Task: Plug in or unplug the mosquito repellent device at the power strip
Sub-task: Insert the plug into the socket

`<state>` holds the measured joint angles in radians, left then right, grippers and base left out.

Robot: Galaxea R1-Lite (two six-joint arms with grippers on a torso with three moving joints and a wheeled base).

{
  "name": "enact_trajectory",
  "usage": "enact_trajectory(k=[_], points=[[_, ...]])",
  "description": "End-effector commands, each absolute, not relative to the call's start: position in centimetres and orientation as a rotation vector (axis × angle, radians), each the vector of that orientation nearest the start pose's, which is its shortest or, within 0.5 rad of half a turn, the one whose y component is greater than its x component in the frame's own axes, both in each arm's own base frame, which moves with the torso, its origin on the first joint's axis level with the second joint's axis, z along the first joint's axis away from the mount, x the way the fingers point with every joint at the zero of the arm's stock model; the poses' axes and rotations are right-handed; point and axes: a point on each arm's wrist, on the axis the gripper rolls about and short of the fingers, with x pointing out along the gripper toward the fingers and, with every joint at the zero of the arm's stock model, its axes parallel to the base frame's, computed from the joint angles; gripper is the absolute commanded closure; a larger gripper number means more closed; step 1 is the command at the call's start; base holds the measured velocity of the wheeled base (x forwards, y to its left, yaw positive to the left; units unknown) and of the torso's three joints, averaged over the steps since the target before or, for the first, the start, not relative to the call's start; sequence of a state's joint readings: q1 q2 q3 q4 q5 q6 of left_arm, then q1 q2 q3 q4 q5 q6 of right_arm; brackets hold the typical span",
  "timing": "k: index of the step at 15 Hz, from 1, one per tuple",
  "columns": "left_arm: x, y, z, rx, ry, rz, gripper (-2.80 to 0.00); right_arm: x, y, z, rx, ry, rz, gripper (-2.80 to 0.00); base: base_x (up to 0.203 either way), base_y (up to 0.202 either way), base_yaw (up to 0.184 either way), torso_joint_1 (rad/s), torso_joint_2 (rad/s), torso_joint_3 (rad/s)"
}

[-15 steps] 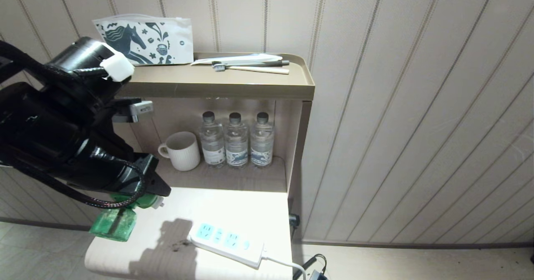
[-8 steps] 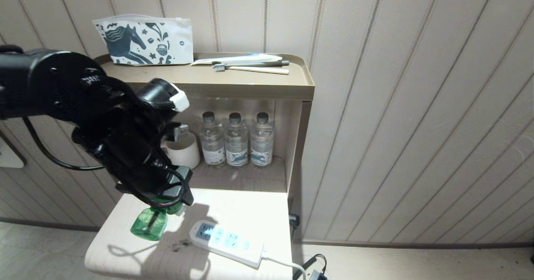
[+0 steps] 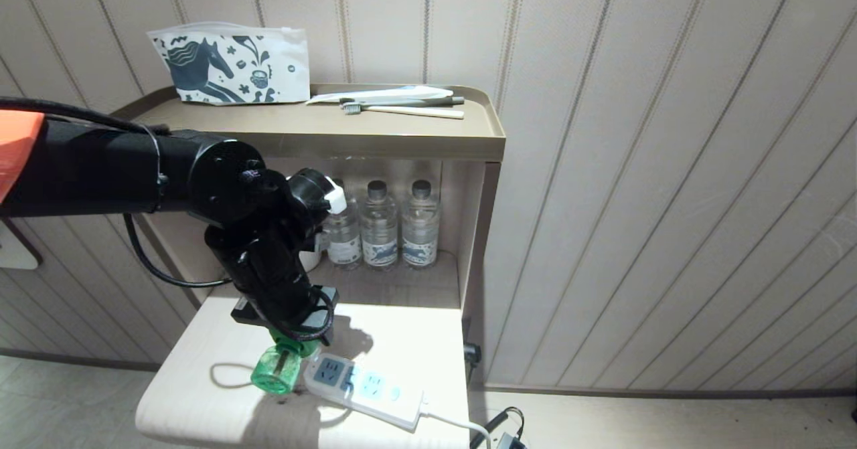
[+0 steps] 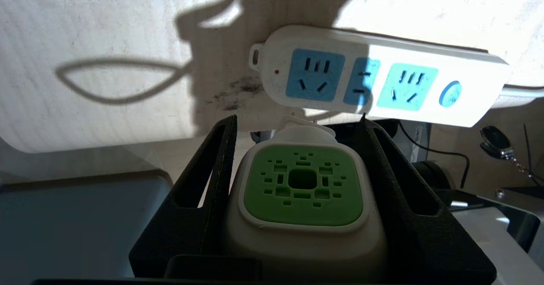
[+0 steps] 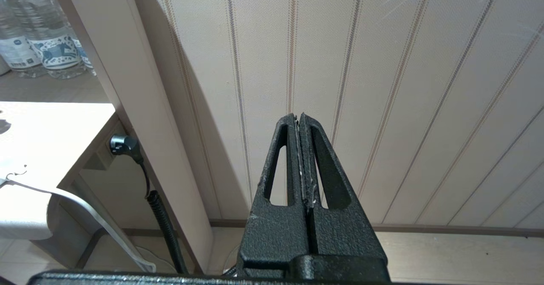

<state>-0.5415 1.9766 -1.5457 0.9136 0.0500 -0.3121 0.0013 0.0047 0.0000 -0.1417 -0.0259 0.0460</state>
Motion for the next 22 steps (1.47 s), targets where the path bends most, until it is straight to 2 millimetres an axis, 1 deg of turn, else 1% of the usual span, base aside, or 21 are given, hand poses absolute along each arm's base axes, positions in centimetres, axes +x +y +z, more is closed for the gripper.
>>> enact_trajectory(k=[1, 6, 13, 16, 20, 22], points=[[28.9, -17.3, 16.4, 0.136, 1.349, -0.201, 0.00, -2.3, -0.1, 9.0, 0.048, -0.139, -0.021, 0.00, 0.000, 0.000, 0.000, 0.000, 0.00, 0.000], [29.1, -18.5, 15.0, 0.142, 1.367, -0.206, 0.00, -2.3, -0.1, 9.0, 0.048, -0.138, -0.021, 0.00, 0.000, 0.000, 0.000, 0.000, 0.00, 0.000], [29.6, -18.8, 14.0, 0.147, 1.388, -0.193, 0.00, -2.3, -0.1, 9.0, 0.048, -0.139, -0.021, 0.00, 0.000, 0.000, 0.000, 0.000, 0.00, 0.000], [29.9, -19.0, 13.9, 0.140, 1.363, -0.197, 0.00, -2.3, -0.1, 9.0, 0.048, -0.139, -0.021, 0.00, 0.000, 0.000, 0.000, 0.000, 0.00, 0.000], [30.1, -19.2, 13.4, 0.144, 1.376, -0.194, 0.00, -2.3, -0.1, 9.0, 0.048, -0.139, -0.021, 0.00, 0.000, 0.000, 0.000, 0.000, 0.00, 0.000], [30.1, -19.2, 13.5, 0.144, 1.371, -0.195, 0.00, -2.3, -0.1, 9.0, 0.048, -0.139, -0.021, 0.00, 0.000, 0.000, 0.000, 0.000, 0.00, 0.000]])
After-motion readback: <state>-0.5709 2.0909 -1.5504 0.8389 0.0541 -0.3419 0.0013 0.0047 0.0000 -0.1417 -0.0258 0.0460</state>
